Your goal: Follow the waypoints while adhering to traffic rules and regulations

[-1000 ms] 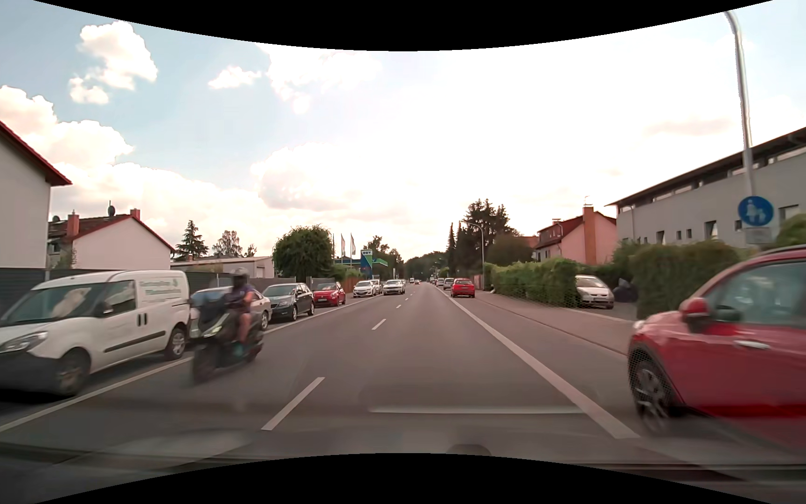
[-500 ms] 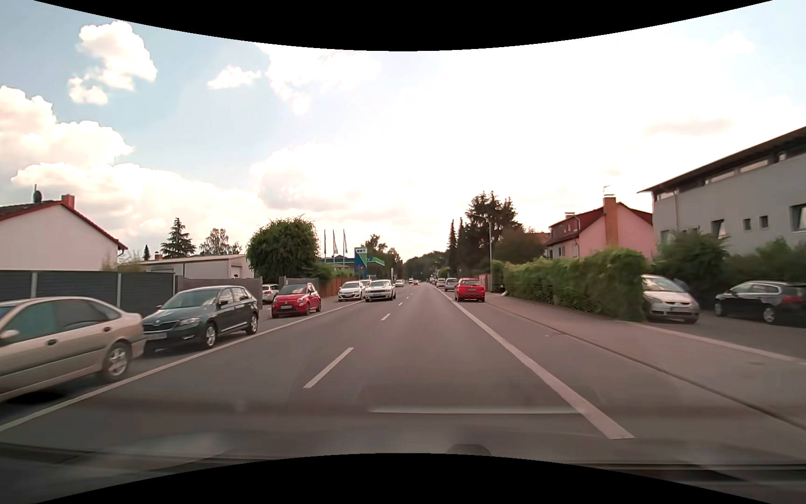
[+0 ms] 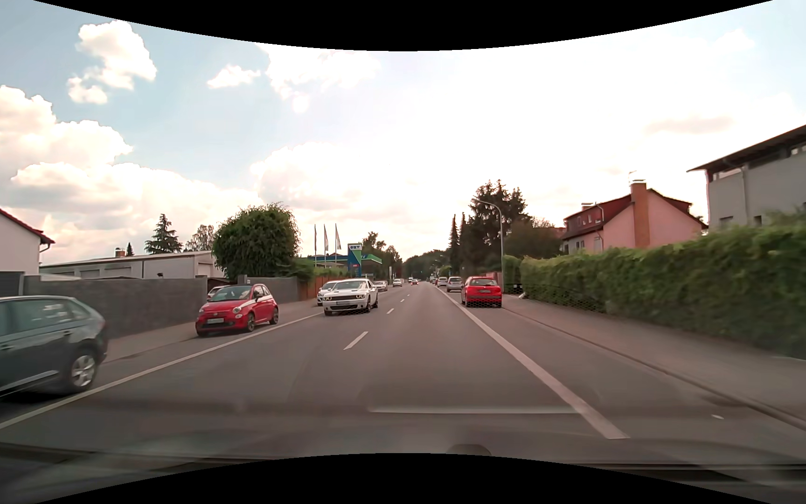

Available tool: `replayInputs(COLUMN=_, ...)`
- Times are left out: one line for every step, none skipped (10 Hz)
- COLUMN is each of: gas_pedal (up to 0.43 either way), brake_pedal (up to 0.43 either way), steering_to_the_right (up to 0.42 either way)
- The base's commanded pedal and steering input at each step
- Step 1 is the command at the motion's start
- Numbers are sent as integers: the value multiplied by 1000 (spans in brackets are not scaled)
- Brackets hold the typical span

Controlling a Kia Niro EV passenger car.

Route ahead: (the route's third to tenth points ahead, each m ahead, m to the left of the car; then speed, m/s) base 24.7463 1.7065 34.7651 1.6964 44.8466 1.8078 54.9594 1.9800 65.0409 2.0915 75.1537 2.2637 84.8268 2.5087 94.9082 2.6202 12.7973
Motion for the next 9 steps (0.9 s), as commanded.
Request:
replayInputs(gas_pedal=47, brake_pedal=0, steering_to_the_right=-5)
replayInputs(gas_pedal=47, brake_pedal=0, steering_to_the_right=-5)
replayInputs(gas_pedal=47, brake_pedal=0, steering_to_the_right=-6)
replayInputs(gas_pedal=47, brake_pedal=0, steering_to_the_right=-7)
replayInputs(gas_pedal=47, brake_pedal=0, steering_to_the_right=-7)
replayInputs(gas_pedal=47, brake_pedal=0, steering_to_the_right=-8)
replayInputs(gas_pedal=47, brake_pedal=0, steering_to_the_right=-8)
replayInputs(gas_pedal=47, brake_pedal=0, steering_to_the_right=-8)
replayInputs(gas_pedal=47, brake_pedal=0, steering_to_the_right=-8)
